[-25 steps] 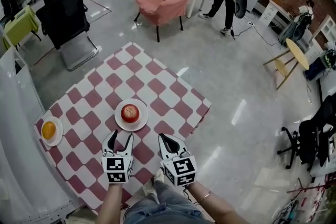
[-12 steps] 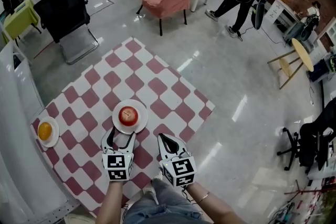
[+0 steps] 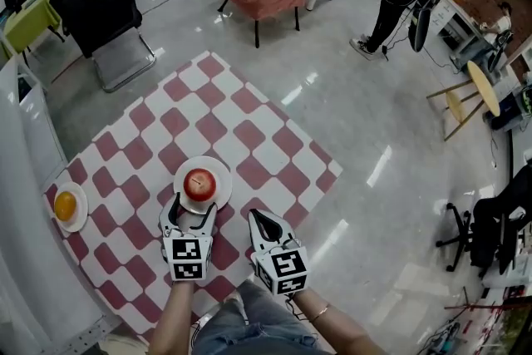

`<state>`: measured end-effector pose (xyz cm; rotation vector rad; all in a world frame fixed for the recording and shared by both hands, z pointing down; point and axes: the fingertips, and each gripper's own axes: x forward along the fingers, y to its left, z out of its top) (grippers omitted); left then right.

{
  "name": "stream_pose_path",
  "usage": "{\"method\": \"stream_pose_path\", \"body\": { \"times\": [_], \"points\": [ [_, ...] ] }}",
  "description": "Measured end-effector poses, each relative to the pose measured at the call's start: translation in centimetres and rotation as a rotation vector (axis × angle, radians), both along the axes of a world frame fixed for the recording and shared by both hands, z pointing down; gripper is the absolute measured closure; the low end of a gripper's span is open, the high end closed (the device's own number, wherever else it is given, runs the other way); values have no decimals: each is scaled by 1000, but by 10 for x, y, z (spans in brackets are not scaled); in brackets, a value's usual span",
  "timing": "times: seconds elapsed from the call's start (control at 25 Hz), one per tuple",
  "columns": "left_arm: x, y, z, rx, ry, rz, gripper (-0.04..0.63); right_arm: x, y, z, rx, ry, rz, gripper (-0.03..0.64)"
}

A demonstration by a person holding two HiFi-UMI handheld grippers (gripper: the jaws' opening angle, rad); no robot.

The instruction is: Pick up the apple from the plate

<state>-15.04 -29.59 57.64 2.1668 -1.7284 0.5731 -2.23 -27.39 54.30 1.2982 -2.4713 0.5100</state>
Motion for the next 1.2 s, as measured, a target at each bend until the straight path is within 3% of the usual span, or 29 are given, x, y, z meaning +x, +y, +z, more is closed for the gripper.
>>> {"method": "stream_pose_path", "body": {
  "times": [0.48,1.2],
  "points": [
    [2,-24,10,-26,-33,-13,212,-3,-16,9,-25,-6,-1,606],
    [5,-44,14,-43,-56,-17,212,3,-23,17,-52,-2,5,607]
  ]
}}
